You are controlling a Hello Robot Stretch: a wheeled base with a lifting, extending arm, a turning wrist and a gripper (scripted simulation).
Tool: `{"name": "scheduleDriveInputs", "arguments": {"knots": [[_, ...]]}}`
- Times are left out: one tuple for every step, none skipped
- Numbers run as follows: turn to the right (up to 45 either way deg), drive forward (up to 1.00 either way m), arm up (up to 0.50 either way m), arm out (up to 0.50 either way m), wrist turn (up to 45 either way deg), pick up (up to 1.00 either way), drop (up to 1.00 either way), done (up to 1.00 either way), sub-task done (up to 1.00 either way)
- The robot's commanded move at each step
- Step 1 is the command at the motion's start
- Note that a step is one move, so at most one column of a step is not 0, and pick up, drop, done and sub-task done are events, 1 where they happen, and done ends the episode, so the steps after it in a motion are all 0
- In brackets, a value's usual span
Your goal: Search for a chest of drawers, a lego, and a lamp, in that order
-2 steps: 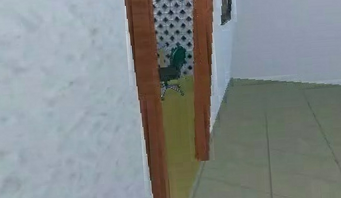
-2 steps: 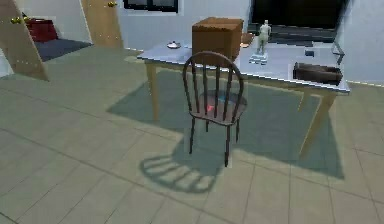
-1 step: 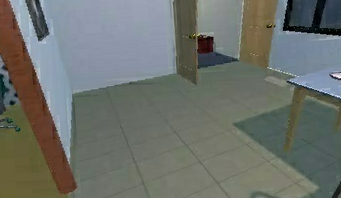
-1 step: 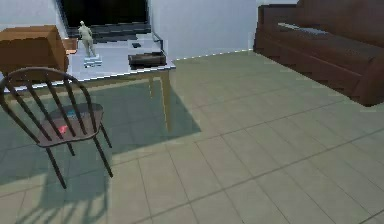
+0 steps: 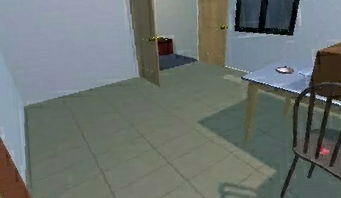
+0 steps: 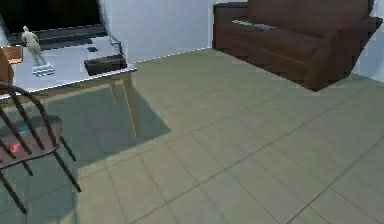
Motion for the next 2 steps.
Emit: {"name": "scheduleDriveInputs", "arguments": {"knots": [[3.0,0.00,0.00,0.00,0.0,0.00,0.00,0.00,0.00],[0.0,1.00,0.00,0.00,0.0,0.00,0.00,0.00,0.00]]}}
